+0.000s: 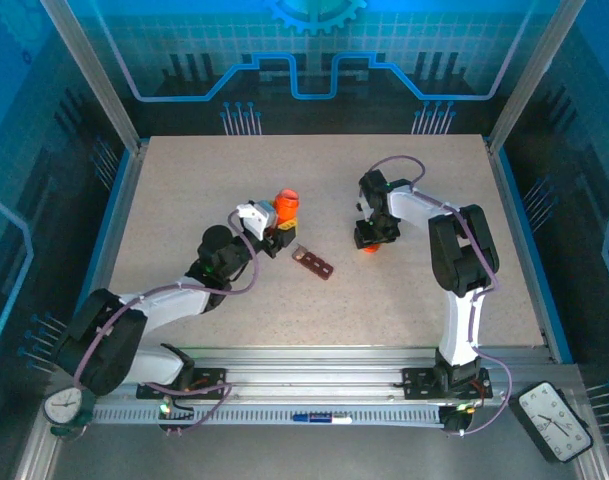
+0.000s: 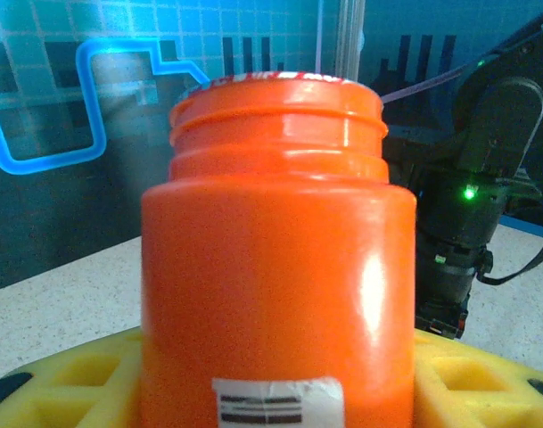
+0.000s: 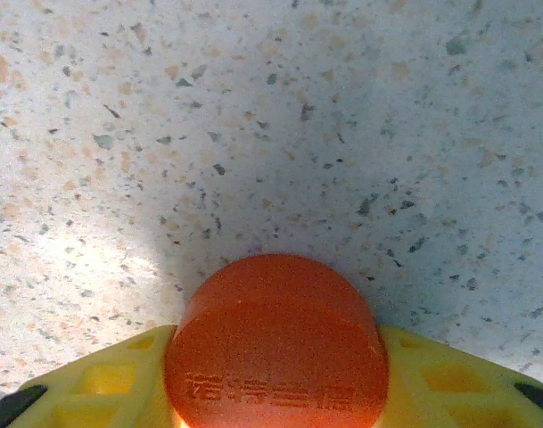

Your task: Sort the pills into containers

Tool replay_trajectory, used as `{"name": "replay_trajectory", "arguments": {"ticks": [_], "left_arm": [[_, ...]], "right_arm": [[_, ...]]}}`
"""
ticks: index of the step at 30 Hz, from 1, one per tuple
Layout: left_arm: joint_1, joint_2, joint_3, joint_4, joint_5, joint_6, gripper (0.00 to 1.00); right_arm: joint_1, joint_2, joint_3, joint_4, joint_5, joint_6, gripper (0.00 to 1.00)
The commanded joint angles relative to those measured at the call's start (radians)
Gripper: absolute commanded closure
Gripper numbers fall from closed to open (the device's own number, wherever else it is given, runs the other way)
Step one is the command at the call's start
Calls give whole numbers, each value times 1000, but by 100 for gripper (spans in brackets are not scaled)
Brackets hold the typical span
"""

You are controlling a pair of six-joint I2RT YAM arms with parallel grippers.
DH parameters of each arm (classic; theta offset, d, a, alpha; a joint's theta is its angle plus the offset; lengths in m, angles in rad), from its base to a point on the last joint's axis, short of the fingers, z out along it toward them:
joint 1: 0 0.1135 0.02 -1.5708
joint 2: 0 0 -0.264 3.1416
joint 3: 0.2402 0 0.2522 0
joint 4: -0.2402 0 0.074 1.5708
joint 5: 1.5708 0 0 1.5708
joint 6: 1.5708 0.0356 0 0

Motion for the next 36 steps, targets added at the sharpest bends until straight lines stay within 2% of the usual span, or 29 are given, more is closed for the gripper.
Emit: {"name": "replay_trajectory", "arguments": {"ticks": [1, 5, 10, 24, 36], "left_arm": [[6, 24, -21, 100, 25, 2, 100], [6, 67, -21, 144, 56, 18, 100], [5, 120, 4, 151, 82, 22, 100], [8, 325, 100, 281, 159, 91, 100], [28, 525, 238, 394, 235, 80, 100]], "right_arm": [[12, -59, 10, -2, -71, 8, 62], [19, -120, 67, -47, -119, 15, 62], [36, -168, 224, -142, -202, 3, 62], [47, -78, 671, -442, -369, -77, 62], [47, -6, 793, -595, -489, -167, 61]]}}
